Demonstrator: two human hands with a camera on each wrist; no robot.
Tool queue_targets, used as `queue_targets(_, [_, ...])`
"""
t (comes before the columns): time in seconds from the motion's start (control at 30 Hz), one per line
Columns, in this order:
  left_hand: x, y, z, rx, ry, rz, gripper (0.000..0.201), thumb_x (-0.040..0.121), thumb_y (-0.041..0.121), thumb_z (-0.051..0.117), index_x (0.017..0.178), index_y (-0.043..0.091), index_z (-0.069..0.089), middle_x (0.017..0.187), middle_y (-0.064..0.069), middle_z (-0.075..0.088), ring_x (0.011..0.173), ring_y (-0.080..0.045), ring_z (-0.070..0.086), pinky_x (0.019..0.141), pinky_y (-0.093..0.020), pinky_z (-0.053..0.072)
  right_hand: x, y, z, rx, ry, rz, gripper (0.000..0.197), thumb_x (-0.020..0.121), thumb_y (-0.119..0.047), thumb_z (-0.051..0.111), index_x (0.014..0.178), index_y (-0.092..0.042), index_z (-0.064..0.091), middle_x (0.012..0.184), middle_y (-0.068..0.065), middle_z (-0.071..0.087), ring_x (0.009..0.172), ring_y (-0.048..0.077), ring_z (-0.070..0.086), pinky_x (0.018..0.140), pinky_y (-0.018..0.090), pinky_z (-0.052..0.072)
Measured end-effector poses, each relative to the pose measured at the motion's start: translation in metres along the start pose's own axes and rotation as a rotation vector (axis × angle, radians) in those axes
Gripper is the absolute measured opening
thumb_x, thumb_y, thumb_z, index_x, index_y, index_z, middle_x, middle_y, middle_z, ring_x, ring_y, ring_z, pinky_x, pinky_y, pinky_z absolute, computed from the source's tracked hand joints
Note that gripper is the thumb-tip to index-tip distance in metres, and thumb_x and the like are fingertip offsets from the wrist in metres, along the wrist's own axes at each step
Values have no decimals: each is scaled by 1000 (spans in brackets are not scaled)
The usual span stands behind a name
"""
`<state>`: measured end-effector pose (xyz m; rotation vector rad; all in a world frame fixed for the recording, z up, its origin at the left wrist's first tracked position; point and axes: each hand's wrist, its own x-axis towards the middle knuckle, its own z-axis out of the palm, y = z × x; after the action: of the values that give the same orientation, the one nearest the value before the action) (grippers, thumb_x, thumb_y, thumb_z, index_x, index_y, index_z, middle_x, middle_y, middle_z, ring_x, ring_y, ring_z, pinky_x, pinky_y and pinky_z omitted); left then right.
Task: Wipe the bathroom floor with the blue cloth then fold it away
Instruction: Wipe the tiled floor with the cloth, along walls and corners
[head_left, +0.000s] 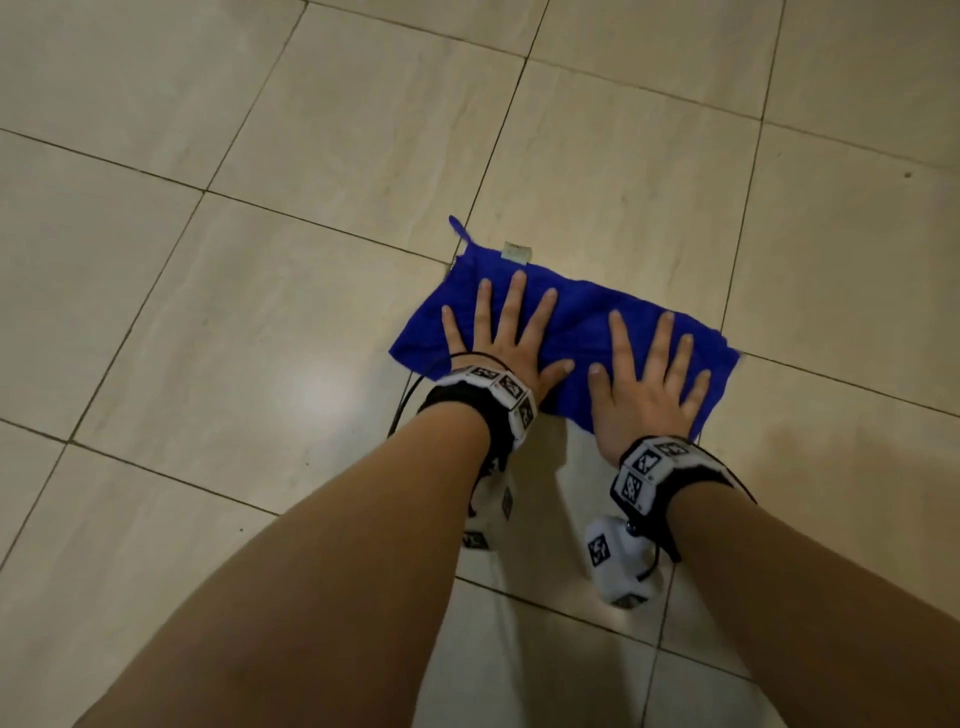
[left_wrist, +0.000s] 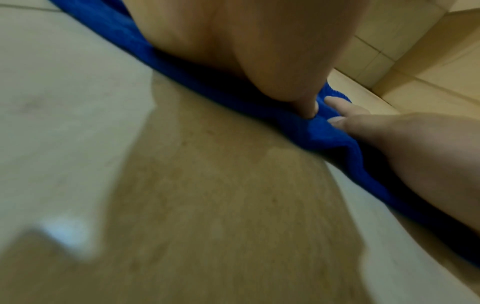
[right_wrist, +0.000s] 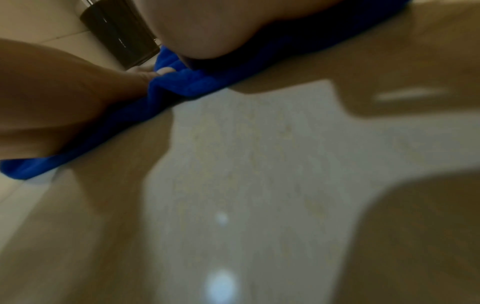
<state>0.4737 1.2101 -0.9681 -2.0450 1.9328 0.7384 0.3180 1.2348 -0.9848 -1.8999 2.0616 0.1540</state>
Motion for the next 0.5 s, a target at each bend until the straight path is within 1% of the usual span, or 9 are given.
queue_targets(0.23, [-1, -6, 0, 1, 57, 33, 82, 88, 75, 26, 149, 43, -19, 156, 8, -33, 144, -29, -29, 109, -63, -17, 6, -2, -2, -34, -8, -12, 58, 100, -55, 15, 150, -47, -14, 161, -1, -25, 149, 26, -17, 119, 53, -9])
queue_targets(0.33, [-16, -11, 8, -4, 63, 42, 79, 90, 73, 25, 149, 43, -19, 156, 8, -32, 144, -28, -28, 112, -61, -17, 4, -2, -3, -30, -17, -23, 58, 100, -56, 14, 150, -48, -14, 161, -1, -25, 149, 26, -17, 119, 53, -8])
queue_targets(0.43, [-41, -12, 22, -24, 75, 21, 78, 91, 72, 23, 149, 42, -21, 155, 8, -34, 143, -27, -30, 112, -59, -19, -17, 5, 2, -38, -43, -89, 58, 98, -57, 9, 150, -47, -16, 161, 0, -25, 149, 27, -17, 119, 53, -8])
queue_targets(0.5, [-63, -16, 33, -27, 66, 17, 79, 91, 72, 21, 148, 41, -23, 154, 8, -37, 143, -27, -31, 111, -59, -20, -45, 8, 11, -38, -15, -125, 59, 97, -58, 5, 152, -44, -13, 162, 1, -19, 149, 28, -13, 118, 53, -8])
